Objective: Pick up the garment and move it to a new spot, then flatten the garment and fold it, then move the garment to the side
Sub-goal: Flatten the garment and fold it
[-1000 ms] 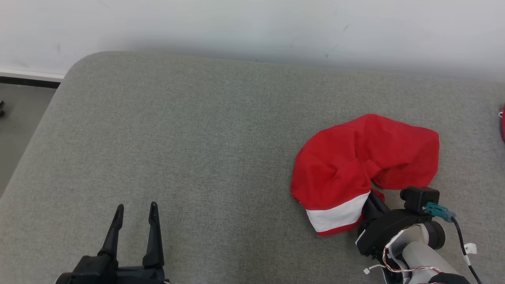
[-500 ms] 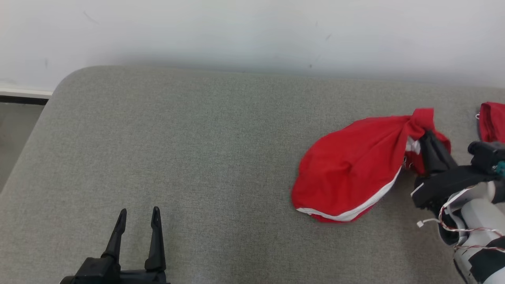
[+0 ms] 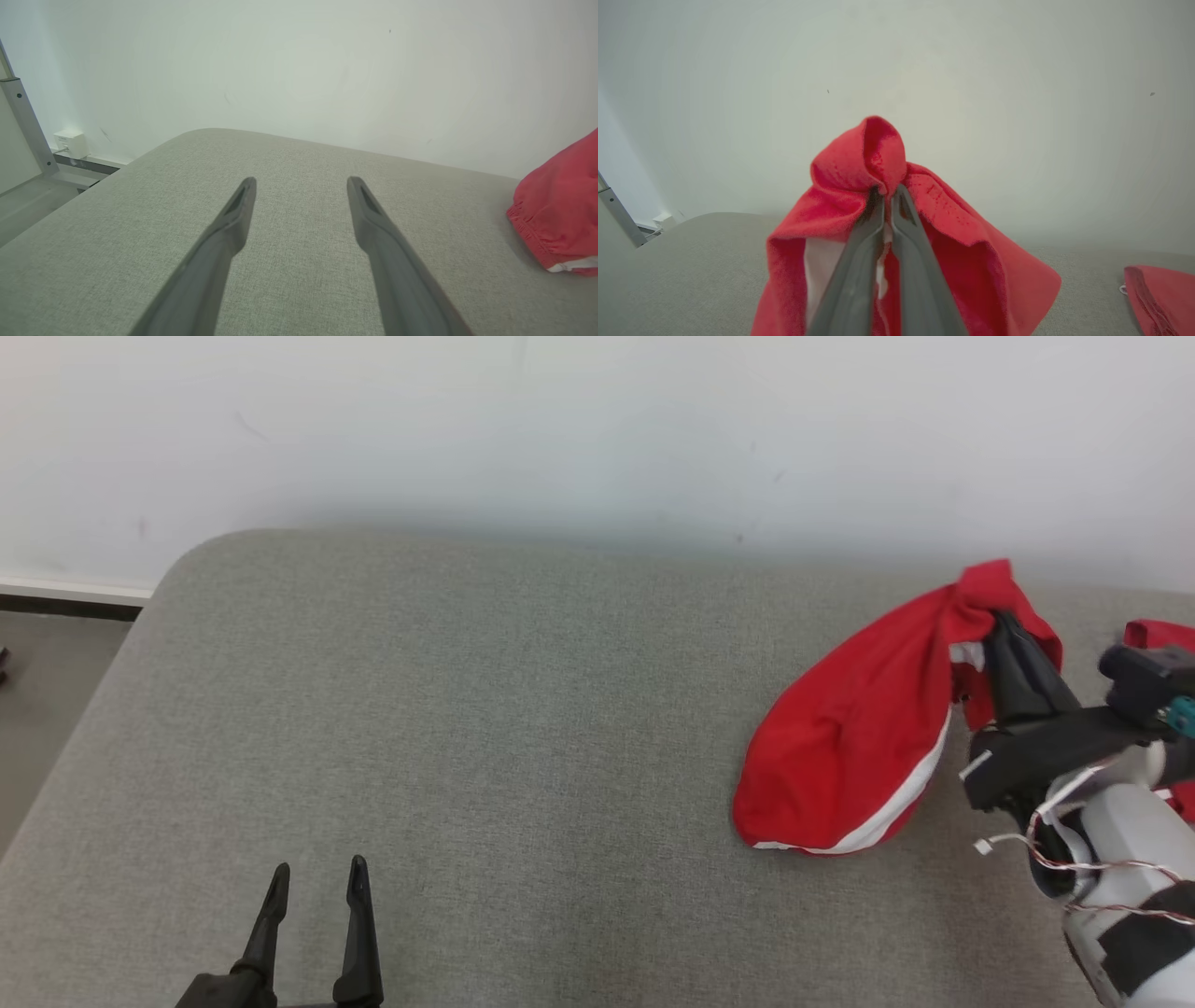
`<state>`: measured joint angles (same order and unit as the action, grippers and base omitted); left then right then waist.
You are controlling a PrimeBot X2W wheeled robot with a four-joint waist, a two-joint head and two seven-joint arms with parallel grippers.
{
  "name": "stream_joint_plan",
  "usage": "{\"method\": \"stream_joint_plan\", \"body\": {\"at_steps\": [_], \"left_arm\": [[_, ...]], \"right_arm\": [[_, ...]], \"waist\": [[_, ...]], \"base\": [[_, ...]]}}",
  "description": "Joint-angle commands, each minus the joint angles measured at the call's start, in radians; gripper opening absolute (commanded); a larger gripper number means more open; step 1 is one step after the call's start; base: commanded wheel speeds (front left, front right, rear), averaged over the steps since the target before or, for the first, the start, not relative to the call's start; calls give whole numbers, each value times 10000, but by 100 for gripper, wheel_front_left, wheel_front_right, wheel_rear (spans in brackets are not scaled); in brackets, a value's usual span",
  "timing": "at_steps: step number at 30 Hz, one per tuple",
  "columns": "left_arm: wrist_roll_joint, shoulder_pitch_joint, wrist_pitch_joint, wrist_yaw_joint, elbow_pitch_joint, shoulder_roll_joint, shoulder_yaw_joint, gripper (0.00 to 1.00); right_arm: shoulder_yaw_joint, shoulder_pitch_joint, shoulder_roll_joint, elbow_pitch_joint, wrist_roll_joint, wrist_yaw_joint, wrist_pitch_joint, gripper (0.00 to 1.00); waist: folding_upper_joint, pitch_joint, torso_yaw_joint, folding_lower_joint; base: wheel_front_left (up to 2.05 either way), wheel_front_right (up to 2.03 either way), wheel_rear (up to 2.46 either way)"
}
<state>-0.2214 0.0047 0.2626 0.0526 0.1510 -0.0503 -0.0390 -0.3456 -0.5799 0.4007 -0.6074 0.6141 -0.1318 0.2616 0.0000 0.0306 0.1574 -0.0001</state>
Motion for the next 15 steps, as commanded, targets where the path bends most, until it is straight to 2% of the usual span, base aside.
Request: {"method": "stream_joint_plan", "body": {"at_steps": [1,9,15], "left_arm": [[11,143,29,18,15,-2,-1,100],[-40,164,29,39,37,-1,37,100],[-104,102,29,-20,61,-1,-29,100]], "right_arm": [[-93,-220,-128,91,-48,27,39,0],[-1195,-1665,-1384,586,-105,27,-222,0],[-1548,-2543,-2278,3,36,27,-210,0]], "waist": [[0,-88,73,1],[0,-244,187,1],[0,-231,309,1]], "base": [[0,0,0],[0,0,0],[0,0,0]]}}
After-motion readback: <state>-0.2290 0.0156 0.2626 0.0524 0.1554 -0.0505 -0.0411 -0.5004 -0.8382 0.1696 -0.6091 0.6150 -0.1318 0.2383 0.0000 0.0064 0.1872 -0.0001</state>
